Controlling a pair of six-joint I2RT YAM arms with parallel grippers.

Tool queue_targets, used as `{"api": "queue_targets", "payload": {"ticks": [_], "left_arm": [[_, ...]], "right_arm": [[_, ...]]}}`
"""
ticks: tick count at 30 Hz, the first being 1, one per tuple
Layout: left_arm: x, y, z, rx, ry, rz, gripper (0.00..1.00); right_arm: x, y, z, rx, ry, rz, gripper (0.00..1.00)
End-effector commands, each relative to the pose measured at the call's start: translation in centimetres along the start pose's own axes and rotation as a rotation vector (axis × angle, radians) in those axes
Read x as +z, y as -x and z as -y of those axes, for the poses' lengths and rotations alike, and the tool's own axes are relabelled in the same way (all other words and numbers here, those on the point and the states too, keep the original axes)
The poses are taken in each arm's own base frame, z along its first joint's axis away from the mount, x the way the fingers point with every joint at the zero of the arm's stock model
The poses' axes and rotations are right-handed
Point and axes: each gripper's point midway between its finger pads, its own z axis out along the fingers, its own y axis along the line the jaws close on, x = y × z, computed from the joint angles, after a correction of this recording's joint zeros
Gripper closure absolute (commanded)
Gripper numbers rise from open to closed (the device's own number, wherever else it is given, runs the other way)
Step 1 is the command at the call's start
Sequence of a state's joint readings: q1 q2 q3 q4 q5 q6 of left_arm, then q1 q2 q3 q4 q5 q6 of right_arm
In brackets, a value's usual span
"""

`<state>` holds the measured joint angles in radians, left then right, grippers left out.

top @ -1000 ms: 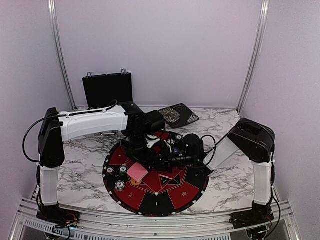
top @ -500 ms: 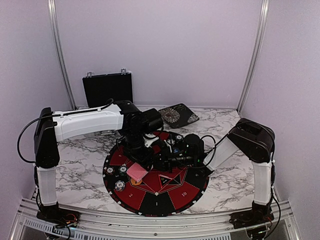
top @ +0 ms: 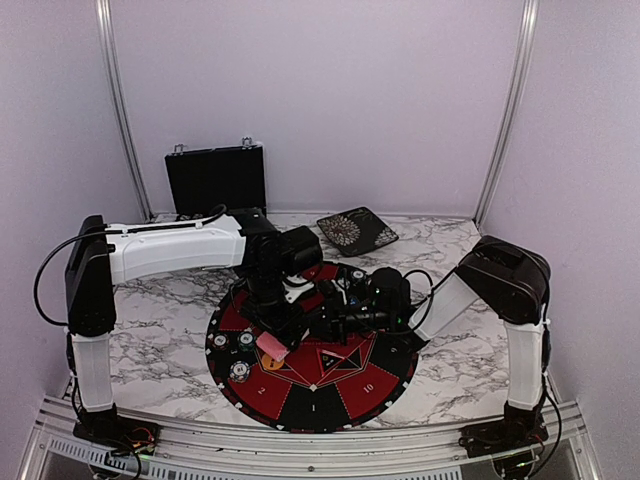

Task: Distribute texas hold em gaming equipment
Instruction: Pass from the right arm to the left

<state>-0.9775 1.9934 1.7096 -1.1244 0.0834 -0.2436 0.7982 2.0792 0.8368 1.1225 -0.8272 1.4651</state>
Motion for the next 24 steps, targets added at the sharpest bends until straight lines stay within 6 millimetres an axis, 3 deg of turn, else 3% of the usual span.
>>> {"api": "queue_targets", "payload": {"ticks": [1,13,24], "left_arm": [[-0.66,0.01,0.41,0.025,-0.020,0.027,0.13],[0.06,0.56,0.75,0.053,-0.042,0.052,0.13],[-0.86,0.58,1.26,0.069,-0.071,0.073,0.46]], "right_arm": [[-0.34,0.31,-3.23,-0.065,0.073,0.011,1.00],[-0.62,0.11,-4.09,-0.073,0.088,0.011,1.00],[-0.78,-0.02,-3.92,-0.077,0.083,0.017,0.97]]}}
